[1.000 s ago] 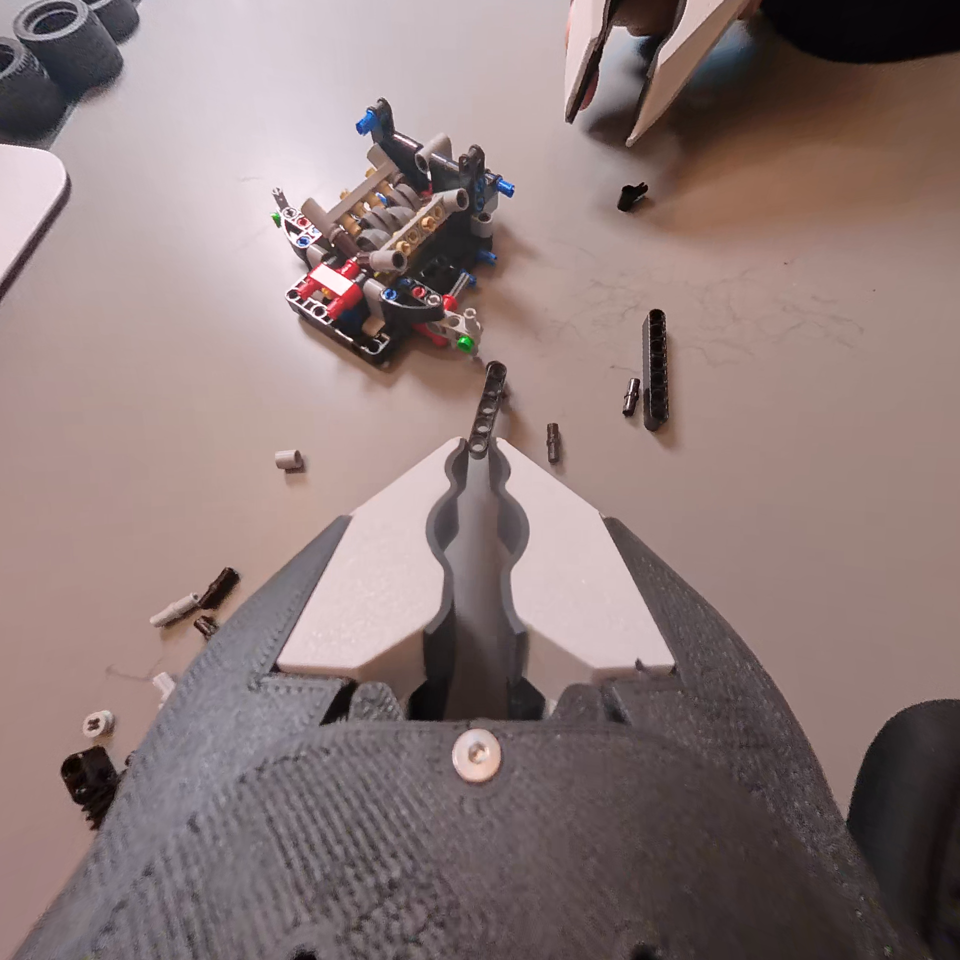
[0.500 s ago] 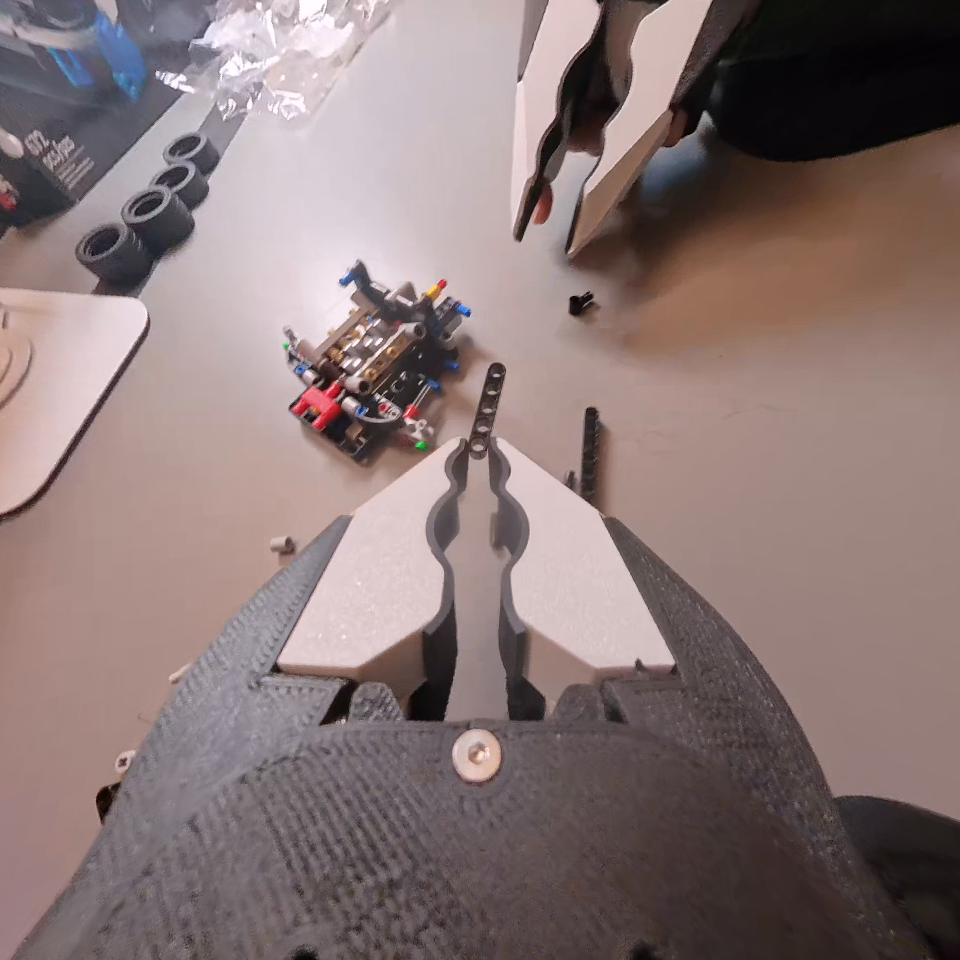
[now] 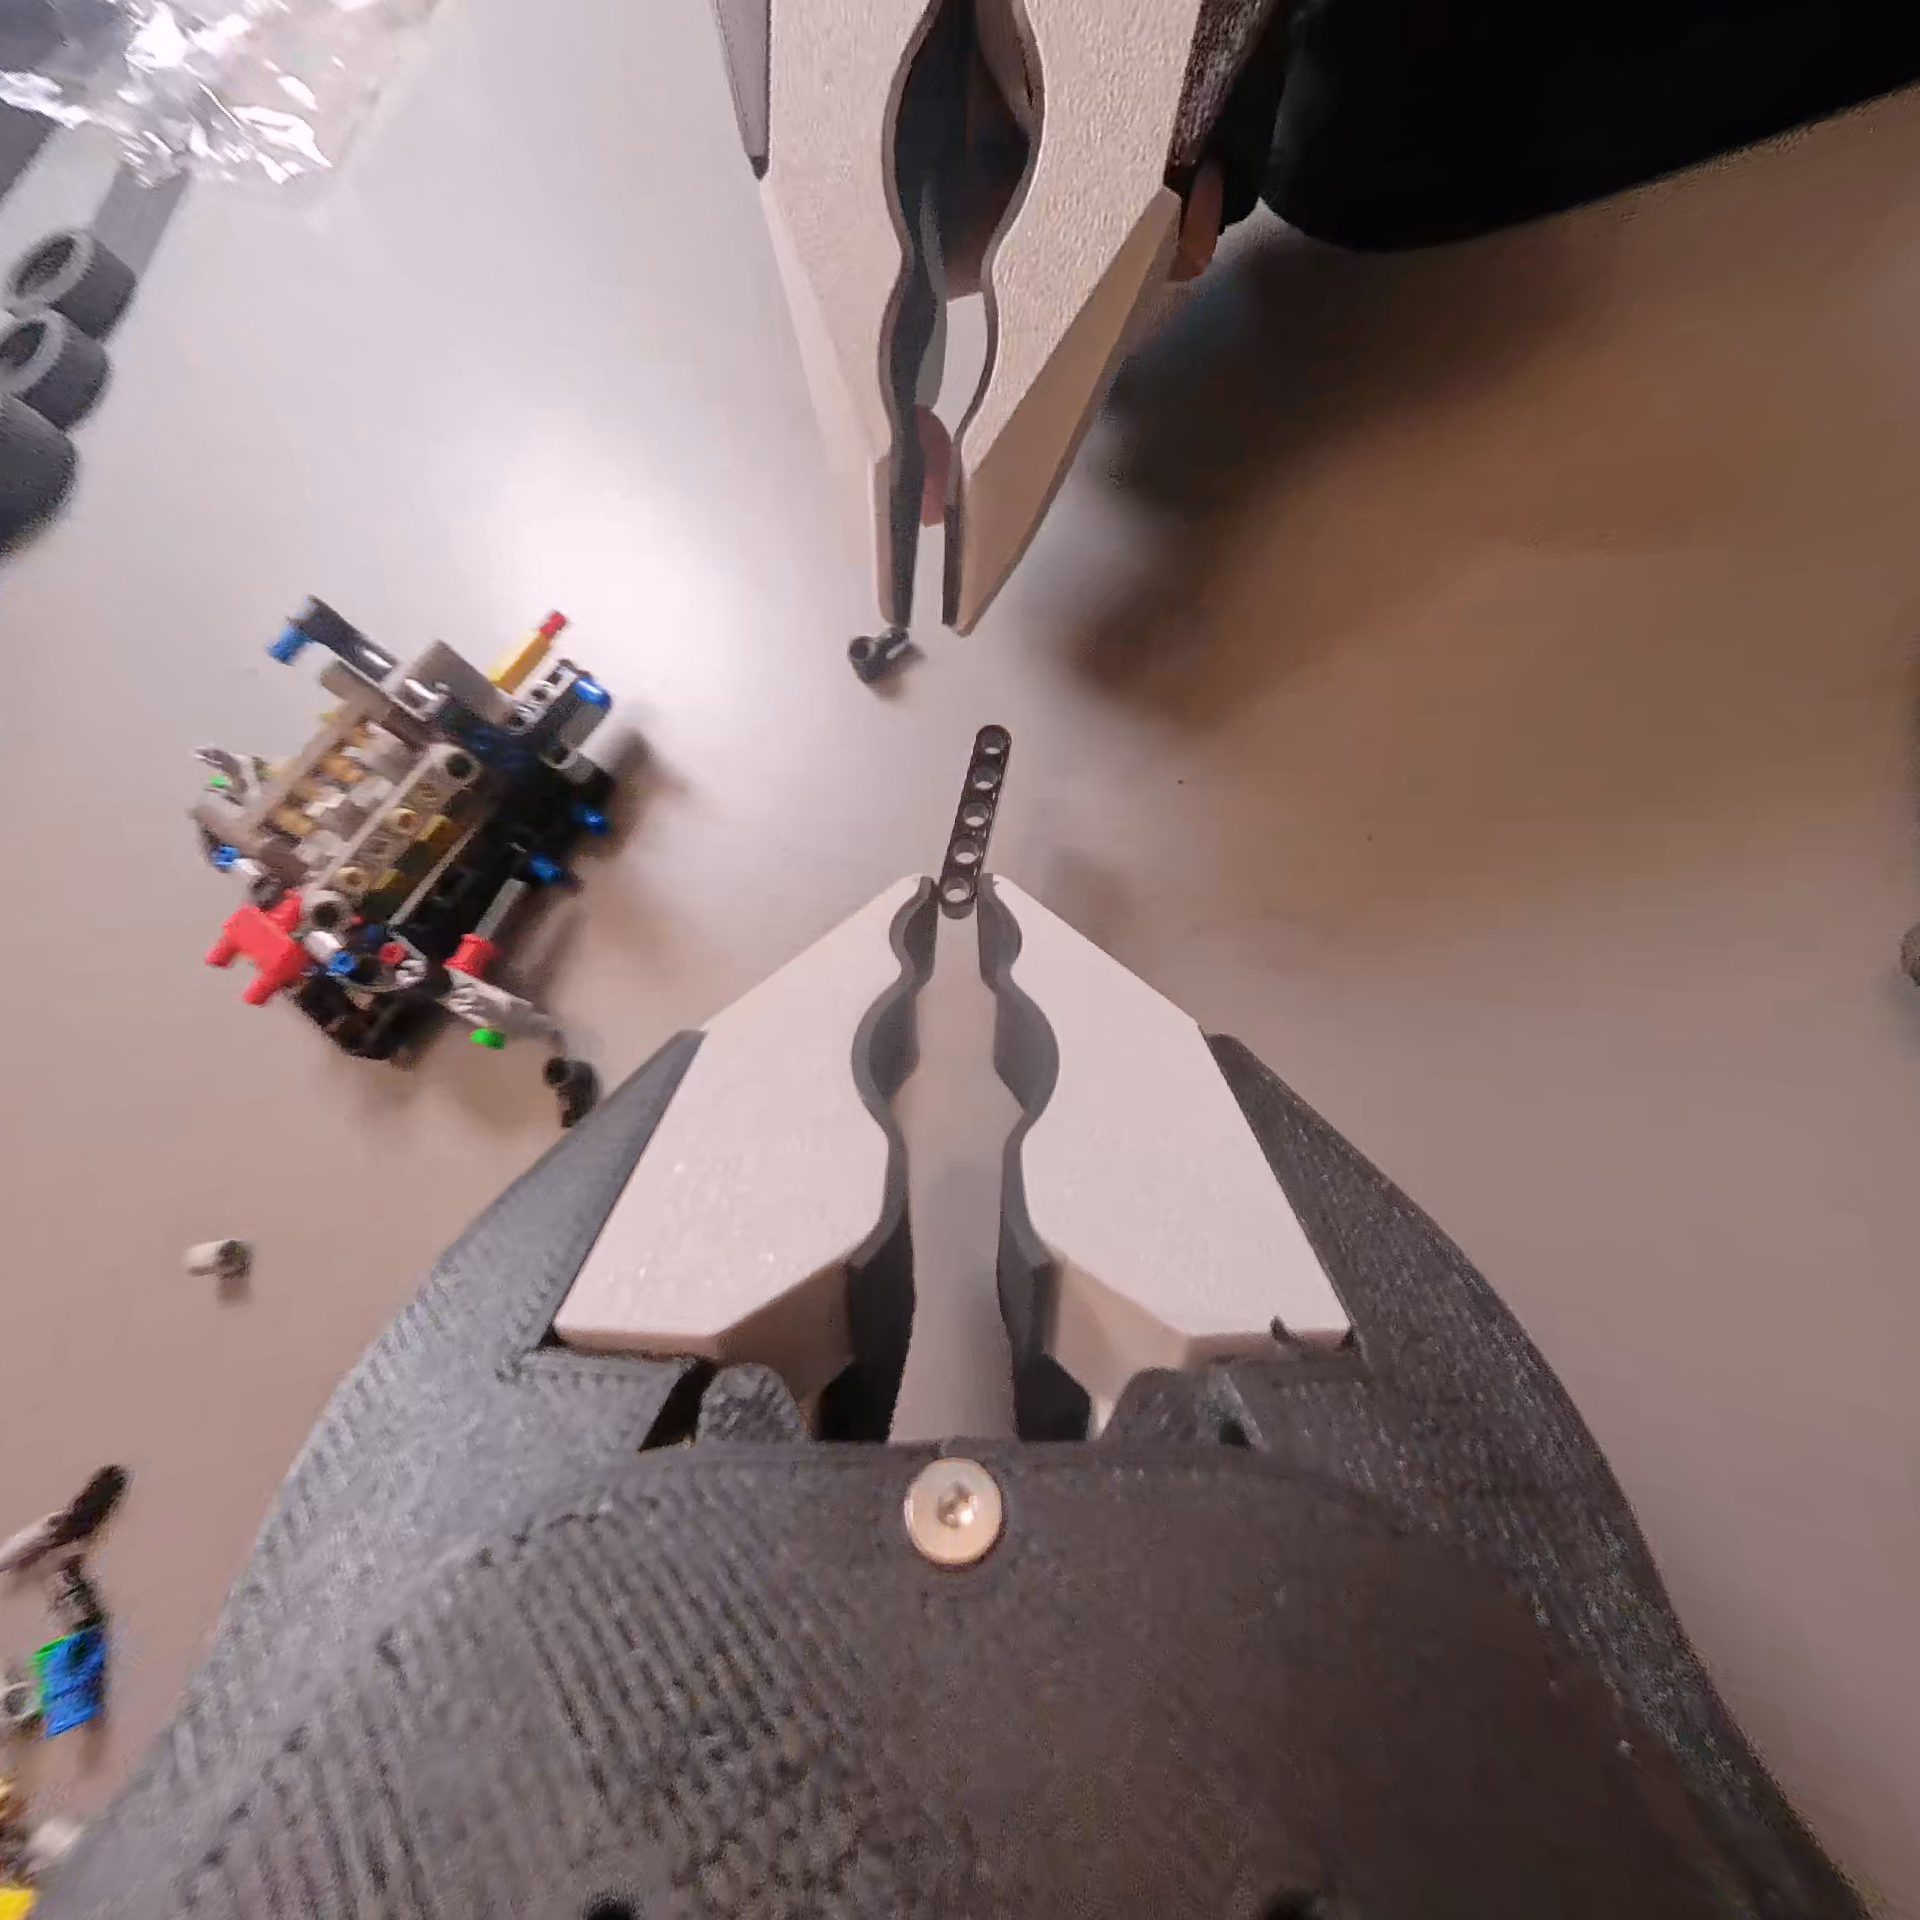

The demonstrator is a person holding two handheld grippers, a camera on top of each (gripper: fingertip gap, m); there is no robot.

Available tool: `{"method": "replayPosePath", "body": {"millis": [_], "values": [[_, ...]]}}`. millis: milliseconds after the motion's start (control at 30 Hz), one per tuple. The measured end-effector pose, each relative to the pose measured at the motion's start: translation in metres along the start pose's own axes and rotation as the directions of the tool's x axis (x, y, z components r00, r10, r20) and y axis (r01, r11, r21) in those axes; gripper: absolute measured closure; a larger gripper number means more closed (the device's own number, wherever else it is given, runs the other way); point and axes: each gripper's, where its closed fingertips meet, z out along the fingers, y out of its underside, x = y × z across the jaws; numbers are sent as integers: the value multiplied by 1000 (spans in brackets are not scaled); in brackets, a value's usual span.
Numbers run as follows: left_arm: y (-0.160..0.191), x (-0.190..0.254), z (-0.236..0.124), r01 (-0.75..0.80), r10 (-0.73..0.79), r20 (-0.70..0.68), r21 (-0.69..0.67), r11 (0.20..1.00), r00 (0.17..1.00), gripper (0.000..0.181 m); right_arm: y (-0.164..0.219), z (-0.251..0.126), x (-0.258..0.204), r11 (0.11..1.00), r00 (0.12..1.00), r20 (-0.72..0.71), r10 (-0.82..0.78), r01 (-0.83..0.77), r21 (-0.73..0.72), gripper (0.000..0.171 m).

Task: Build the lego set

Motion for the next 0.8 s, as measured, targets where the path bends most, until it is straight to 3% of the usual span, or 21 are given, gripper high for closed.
{"method": "replayPosePath", "body": {"millis": [33,367,800], "values": [[2,4,4,14,-14,-12,-13,1000,1000,175,3,1,-5,1000,1000,24,-5,5,-22,167],[7,18,21,93,-96,-85,-44,995,992,175,36,12,-26,966,994,104,-27,52,-252,171],[6,19,22,96,-99,-85,-40,995,991,175,33,19,-26,955,995,62,-75,89,-282,171]]}}
